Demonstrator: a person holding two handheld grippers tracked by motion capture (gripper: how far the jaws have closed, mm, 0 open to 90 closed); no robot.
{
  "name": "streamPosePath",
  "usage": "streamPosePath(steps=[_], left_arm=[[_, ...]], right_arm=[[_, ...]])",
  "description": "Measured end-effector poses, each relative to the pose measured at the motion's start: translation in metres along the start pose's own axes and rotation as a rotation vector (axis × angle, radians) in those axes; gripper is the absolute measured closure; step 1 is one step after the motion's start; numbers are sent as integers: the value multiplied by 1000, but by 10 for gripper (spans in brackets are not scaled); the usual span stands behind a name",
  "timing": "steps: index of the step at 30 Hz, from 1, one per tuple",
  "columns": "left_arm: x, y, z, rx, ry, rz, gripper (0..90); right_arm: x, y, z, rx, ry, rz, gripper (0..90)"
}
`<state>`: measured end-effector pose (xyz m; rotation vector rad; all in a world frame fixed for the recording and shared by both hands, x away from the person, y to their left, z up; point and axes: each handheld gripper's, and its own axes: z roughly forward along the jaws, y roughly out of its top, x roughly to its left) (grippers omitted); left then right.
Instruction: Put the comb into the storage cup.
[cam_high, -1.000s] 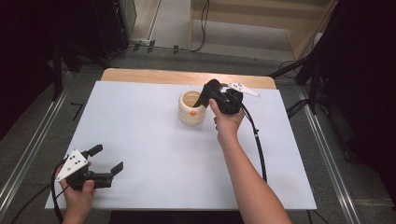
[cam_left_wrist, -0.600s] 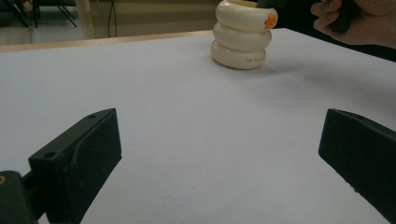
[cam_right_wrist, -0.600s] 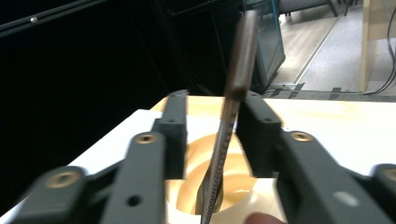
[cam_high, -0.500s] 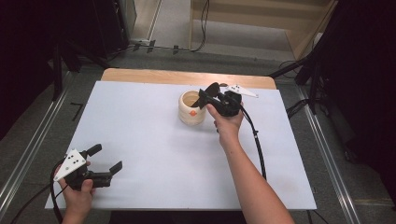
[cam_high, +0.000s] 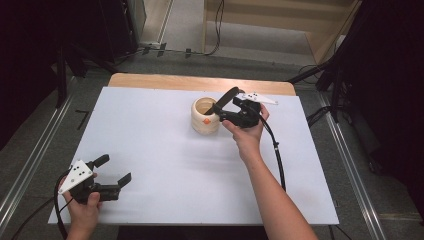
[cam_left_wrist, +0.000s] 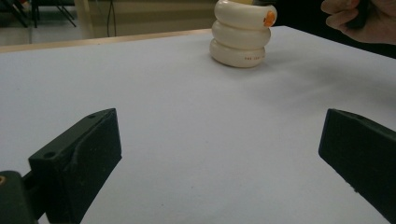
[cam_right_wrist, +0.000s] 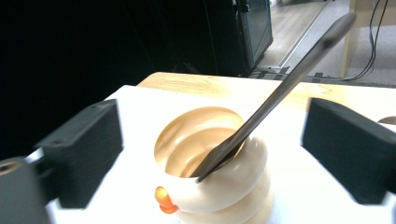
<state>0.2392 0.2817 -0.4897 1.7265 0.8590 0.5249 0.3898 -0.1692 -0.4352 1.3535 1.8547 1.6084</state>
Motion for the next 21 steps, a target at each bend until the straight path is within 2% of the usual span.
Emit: streamPosePath(steps=[2,5,10,17,21], left_arm=[[0,0,0,0,-2,5,0],[-1,0,0,-2,-3,5,0],[-1,0,0,-2,-6,7,0],[-1,0,0,-2,-8,8,0],[-1,0,0,-1,-9,9,0]], right_arm=[[1,0,-2,-2,-8,-19,0],[1,-1,-5,1,6,-37,0],[0,-2,-13,-12,25,-28,0],[0,-4,-24,-18,0,-55,0],[-3,-6,-30,-24,3,-57,0]])
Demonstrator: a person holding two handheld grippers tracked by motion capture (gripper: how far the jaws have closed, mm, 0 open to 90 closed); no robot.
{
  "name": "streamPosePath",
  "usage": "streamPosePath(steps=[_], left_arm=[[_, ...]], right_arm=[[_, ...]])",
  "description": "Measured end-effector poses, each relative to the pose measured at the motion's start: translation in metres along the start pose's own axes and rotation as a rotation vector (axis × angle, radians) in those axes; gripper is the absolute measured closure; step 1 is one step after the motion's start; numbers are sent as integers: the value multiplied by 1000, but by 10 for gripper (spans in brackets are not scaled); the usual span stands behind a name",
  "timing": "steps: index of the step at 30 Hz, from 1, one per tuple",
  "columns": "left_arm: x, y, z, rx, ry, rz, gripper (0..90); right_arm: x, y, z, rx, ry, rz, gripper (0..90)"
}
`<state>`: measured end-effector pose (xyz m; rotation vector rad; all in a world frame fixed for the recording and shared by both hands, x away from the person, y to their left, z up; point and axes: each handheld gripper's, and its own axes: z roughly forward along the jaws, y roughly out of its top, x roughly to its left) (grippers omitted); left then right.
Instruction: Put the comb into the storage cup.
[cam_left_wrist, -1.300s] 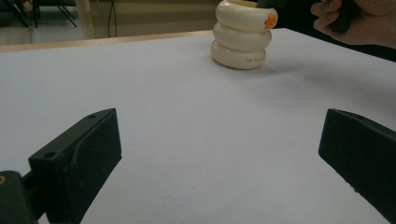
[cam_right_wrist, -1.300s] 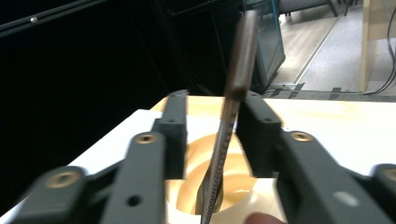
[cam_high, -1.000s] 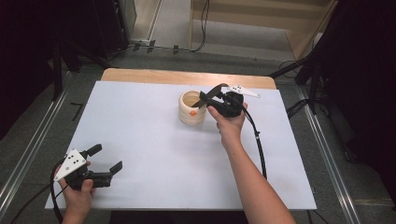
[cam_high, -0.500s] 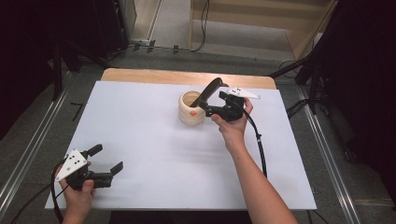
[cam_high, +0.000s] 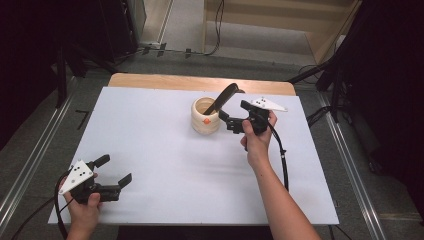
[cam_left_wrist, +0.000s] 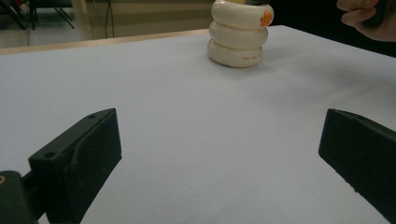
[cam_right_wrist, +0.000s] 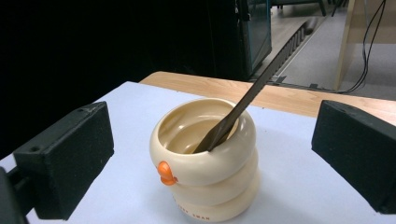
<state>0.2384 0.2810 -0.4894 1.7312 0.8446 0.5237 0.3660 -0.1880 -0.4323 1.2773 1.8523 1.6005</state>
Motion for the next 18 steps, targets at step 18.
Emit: streamPosePath(steps=[18], left_arm=[[-1,0,1,3,2,-1,0]], right_arm=[[-14,-18,-26,-11,15,11,0]])
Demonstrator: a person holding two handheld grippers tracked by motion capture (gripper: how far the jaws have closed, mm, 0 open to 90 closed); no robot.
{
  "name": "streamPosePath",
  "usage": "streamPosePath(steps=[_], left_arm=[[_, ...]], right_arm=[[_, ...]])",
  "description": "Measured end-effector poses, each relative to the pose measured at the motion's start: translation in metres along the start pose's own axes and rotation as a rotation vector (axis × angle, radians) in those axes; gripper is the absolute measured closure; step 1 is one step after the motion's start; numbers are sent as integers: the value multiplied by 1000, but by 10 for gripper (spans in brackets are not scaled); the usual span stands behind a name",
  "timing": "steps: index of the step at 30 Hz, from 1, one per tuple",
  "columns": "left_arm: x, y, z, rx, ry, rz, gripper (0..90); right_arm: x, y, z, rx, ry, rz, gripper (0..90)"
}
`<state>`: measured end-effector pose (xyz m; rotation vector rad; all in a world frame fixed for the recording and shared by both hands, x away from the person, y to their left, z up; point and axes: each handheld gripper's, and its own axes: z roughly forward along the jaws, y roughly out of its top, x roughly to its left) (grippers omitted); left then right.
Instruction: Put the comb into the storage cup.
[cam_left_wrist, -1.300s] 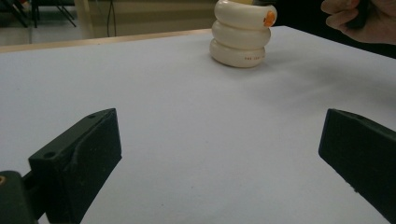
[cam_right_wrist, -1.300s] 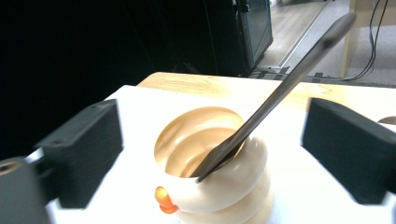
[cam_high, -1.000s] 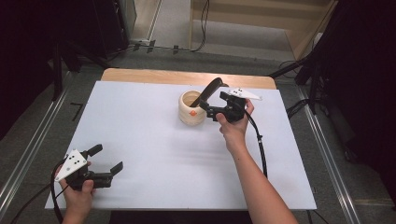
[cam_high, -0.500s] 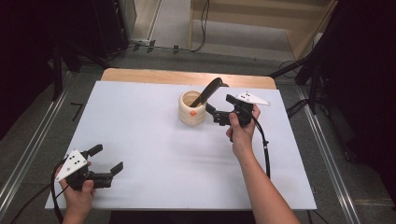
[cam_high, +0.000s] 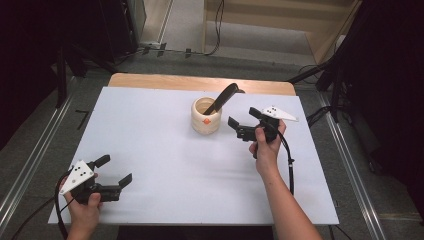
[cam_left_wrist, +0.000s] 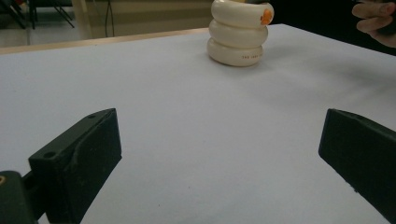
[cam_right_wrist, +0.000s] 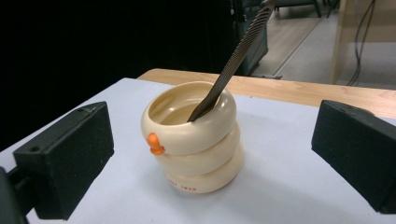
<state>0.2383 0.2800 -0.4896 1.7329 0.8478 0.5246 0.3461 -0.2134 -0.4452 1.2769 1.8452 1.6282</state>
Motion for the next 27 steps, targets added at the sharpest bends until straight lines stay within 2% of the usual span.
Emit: streamPosePath(steps=[27], left_arm=[[-1,0,0,3,0,4,0]], right_arm=[[-18,-19,-43,-2,-44,-49,0]])
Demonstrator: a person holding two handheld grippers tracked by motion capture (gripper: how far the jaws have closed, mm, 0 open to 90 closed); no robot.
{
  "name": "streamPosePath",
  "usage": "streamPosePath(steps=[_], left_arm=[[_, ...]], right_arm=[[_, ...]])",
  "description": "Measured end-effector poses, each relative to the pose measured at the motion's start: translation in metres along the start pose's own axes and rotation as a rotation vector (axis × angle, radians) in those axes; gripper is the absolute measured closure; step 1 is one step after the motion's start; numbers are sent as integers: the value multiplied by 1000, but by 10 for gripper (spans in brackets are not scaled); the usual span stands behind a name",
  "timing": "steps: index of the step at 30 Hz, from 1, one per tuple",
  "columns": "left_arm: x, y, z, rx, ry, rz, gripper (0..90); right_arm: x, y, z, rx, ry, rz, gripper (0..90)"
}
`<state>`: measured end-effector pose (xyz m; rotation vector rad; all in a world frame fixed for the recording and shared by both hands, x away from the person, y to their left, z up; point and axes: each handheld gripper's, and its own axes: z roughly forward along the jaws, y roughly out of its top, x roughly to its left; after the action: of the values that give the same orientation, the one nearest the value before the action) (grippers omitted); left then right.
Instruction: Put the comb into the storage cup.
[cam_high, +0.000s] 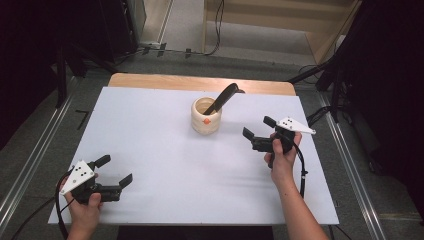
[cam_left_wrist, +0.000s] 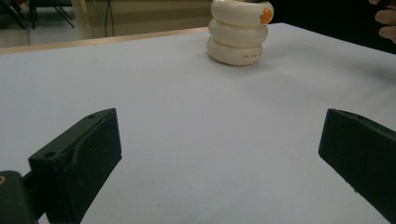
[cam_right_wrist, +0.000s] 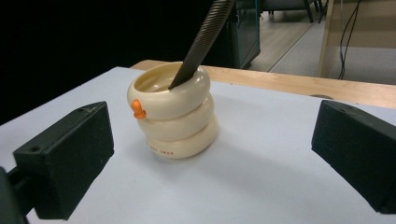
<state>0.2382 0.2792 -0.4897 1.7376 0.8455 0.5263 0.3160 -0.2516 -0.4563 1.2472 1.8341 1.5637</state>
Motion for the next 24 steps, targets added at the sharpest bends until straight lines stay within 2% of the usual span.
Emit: streamPosePath(steps=[12,24], left_arm=[[-1,0,0,3,-3,1,0],[-1,0,0,4,-1,3,0]], right_arm=[[-7,-12,-19,-10,-16,-8,0],[-8,-23,-32,11,-35,-31,0]])
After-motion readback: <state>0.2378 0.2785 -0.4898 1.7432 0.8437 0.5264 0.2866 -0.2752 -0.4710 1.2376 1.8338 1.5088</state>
